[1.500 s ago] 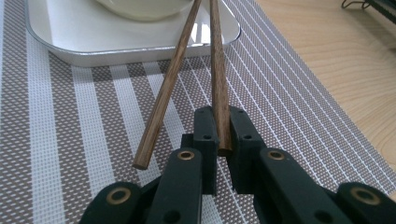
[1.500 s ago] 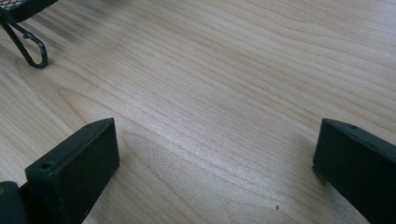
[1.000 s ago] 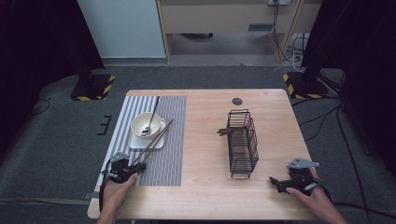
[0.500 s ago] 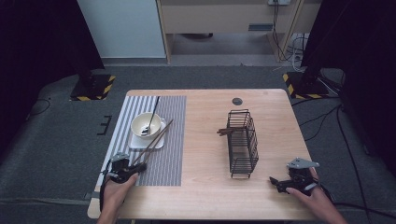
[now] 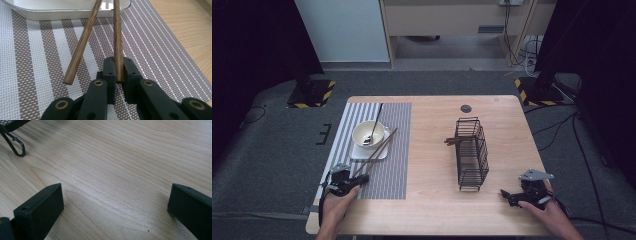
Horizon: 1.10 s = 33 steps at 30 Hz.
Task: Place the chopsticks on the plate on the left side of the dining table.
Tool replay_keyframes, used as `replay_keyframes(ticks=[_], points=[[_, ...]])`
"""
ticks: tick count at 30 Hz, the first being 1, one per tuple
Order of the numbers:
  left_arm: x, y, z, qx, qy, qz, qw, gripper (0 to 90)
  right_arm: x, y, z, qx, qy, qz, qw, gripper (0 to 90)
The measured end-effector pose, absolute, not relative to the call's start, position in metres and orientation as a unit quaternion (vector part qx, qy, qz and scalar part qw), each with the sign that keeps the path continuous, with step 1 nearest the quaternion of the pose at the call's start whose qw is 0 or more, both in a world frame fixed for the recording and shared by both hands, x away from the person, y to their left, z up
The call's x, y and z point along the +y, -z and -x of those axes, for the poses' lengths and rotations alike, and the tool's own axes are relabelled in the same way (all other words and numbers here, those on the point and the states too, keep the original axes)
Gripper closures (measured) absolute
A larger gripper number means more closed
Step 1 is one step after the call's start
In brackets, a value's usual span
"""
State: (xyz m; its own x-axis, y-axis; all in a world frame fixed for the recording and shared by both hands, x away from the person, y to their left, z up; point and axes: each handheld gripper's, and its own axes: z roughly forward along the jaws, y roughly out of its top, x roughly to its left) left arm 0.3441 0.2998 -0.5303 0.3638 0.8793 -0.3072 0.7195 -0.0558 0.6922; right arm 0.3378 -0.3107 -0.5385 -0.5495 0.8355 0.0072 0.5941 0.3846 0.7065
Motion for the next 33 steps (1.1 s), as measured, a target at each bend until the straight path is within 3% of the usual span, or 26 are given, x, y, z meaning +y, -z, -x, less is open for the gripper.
replay_keyframes(ticks=[33], points=[[0.2974, 0.5291, -0.345, 0.56, -0.096, -0.717, 0.404, 83.1, -0.3108, 0.5385, -0.3378, 0.813, -0.338, -0.44, 0.179, 0.2]])
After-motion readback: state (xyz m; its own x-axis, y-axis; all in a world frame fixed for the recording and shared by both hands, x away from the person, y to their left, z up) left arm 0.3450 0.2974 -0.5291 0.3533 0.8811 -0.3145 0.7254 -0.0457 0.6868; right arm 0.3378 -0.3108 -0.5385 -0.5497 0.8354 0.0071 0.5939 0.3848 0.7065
